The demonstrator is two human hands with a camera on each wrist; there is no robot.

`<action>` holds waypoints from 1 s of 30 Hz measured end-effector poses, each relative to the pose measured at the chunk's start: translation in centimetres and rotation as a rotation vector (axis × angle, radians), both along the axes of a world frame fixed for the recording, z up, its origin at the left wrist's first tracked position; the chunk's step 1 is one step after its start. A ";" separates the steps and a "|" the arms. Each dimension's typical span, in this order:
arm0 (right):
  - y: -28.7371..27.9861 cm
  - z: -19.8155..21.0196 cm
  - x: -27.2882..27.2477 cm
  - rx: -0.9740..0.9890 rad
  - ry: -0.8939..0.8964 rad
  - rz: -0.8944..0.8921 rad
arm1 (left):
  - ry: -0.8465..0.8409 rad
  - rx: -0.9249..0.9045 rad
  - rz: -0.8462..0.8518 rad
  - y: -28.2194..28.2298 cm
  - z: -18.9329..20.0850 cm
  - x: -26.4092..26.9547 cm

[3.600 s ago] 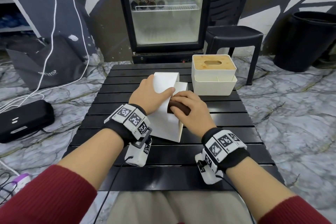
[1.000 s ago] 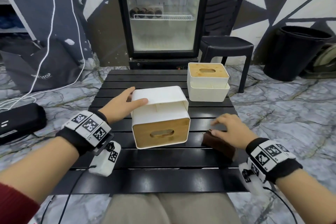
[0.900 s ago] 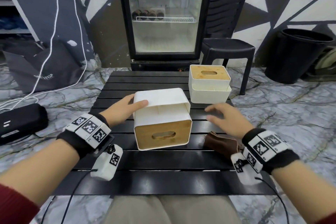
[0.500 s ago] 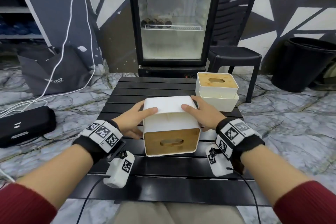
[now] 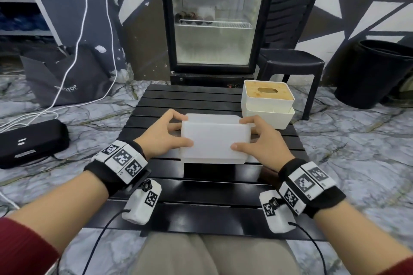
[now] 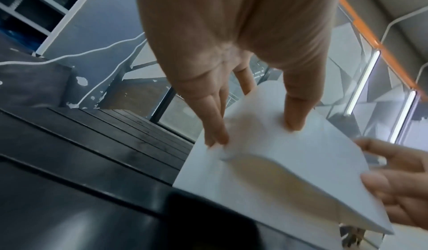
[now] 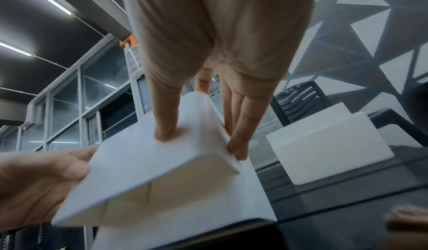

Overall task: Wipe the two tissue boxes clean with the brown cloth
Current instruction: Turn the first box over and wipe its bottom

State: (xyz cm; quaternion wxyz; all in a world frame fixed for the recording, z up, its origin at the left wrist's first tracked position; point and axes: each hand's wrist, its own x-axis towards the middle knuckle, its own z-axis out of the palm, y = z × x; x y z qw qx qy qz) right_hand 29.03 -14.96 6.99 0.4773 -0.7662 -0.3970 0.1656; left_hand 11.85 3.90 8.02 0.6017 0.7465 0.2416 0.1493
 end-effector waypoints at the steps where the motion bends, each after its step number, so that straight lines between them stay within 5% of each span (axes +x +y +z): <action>1: -0.1 -0.5 0.1 0.014 0.022 -0.005 | -0.001 0.024 -0.007 0.0 -0.6 0.1; 11: -1.7 -3.8 0.6 -0.023 0.009 -0.017 | 0.014 0.164 -0.012 -0.8 -5.0 0.1; 21: -2.5 -3.8 0.8 0.016 0.027 0.011 | 0.055 0.231 -0.002 -1.1 -5.3 0.5; 25: -3.0 -3.6 1.9 0.131 0.116 -0.114 | 0.115 0.223 -0.057 -2.0 -5.1 1.3; 30: -4.2 -4.6 4.0 -0.099 0.011 -0.158 | 0.155 0.223 -0.038 -2.5 -5.9 2.2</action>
